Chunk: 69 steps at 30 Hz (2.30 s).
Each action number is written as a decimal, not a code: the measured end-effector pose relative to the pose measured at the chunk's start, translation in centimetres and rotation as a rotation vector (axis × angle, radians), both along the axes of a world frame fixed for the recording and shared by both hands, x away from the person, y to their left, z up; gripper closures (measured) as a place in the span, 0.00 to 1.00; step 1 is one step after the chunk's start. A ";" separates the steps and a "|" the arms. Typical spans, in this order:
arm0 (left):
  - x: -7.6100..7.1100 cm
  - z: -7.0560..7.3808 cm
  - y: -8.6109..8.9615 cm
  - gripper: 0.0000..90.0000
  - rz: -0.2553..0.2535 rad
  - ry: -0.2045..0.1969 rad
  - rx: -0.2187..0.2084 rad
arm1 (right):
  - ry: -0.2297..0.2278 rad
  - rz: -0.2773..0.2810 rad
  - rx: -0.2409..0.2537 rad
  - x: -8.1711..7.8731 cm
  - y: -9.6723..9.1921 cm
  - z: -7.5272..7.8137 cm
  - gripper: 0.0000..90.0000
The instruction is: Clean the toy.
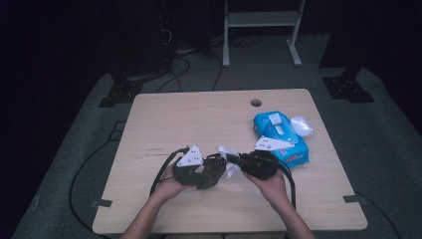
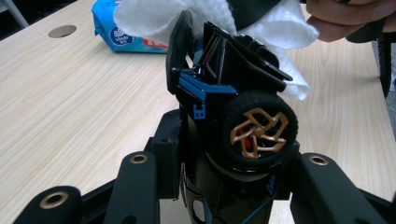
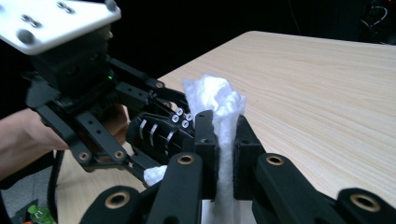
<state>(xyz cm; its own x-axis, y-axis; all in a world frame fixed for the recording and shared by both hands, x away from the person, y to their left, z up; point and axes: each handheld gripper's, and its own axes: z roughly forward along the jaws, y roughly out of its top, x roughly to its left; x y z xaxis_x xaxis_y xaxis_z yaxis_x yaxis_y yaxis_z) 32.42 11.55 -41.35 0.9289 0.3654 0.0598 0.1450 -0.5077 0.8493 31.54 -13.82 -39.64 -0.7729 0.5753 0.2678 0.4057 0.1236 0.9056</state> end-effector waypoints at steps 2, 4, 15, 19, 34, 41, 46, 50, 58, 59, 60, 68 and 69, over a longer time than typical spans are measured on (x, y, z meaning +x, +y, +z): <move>0.0 0.0 0.1 0.64 0.003 0.000 0.000 | 0.011 -0.006 -0.003 0.1 -0.1 -0.3 0.93; 0.1 0.0 0.2 0.64 0.004 0.001 0.000 | 0.027 -0.021 -0.034 0.5 -0.3 -1.0 0.92; 0.2 -0.3 0.1 0.64 0.006 0.011 0.002 | -0.013 0.016 0.005 -0.5 0.6 0.5 0.93; 0.2 -0.3 0.0 0.64 0.006 0.012 0.002 | -0.009 -0.007 -0.024 -0.2 0.3 0.0 0.93; 0.1 -0.3 -0.3 0.64 0.005 0.014 -0.001 | -0.063 0.020 -0.050 -1.1 1.3 1.0 0.93; 0.4 -0.4 -0.2 0.64 0.012 0.021 0.001 | -0.025 -0.021 -0.065 -0.3 0.4 -0.2 0.93; 0.5 -0.4 -0.2 0.64 0.012 0.026 0.028 | -0.011 -0.027 -0.071 -0.1 0.4 -0.7 0.93; 0.6 -0.6 -0.1 0.64 0.014 0.035 0.047 | 0.015 -0.031 -0.079 0.1 0.4 -1.5 0.93; 0.8 -0.6 -0.2 0.64 0.020 0.045 0.046 | 0.005 0.003 -0.037 -0.3 1.2 -0.6 0.93; 0.7 -0.6 -0.3 0.64 0.016 0.039 0.056 | -0.005 0.017 -0.028 -0.4 1.4 -0.3 0.93; 0.7 -0.6 -0.4 0.64 0.016 0.037 0.058 | -0.008 0.027 -0.017 -0.6 1.6 0.0 0.93; 0.8 -0.9 -0.6 0.64 0.012 0.049 0.087 | 0.025 -0.007 -0.052 0.0 0.6 -1.6 0.93; 0.9 -1.0 -0.7 0.64 0.009 0.055 0.093 | 0.045 -0.012 -0.052 0.3 0.3 -2.1 0.93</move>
